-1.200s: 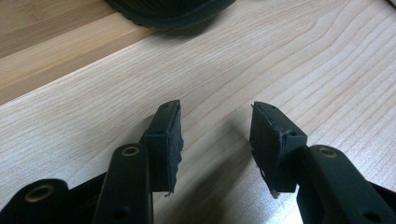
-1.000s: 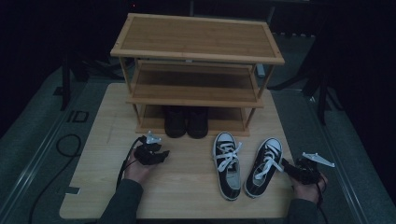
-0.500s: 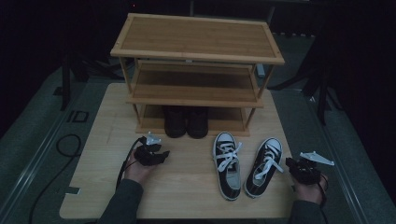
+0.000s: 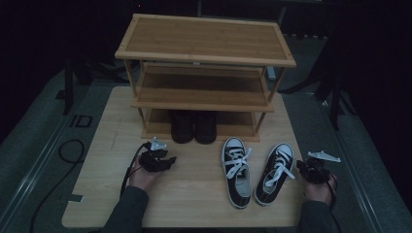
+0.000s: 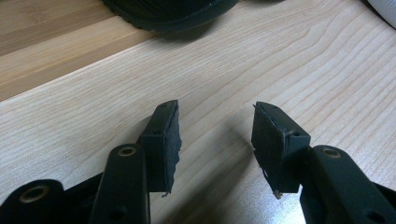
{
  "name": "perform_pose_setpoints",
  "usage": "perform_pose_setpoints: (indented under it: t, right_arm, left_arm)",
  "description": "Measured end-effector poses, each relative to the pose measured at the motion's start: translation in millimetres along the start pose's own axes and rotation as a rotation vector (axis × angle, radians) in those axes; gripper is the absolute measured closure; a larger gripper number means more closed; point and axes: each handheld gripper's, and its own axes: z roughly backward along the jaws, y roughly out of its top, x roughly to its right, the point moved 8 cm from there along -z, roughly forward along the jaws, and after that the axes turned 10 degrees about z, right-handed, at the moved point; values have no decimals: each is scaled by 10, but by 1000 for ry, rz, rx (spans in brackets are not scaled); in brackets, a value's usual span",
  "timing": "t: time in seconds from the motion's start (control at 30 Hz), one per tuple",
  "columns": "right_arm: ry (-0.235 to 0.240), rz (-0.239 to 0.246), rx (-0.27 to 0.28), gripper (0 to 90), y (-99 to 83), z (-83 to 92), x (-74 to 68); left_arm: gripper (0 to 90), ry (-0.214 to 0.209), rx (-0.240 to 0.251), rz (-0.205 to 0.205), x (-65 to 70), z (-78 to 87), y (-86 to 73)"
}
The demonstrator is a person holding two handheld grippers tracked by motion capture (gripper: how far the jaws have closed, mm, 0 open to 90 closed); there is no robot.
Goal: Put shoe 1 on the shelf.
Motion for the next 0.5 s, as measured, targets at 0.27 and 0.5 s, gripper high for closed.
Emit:
perform_pose_setpoints:
  t: [0.27,0.5]
  right_arm:
    - [24,4,-6,900,58,-94,-55]
    - [35,36,8,900,149,-141,-175]
  left_arm:
    - [517,-3,3,2,-1,-4,3]
    - [516,-2,3,-2,2,-9,6]
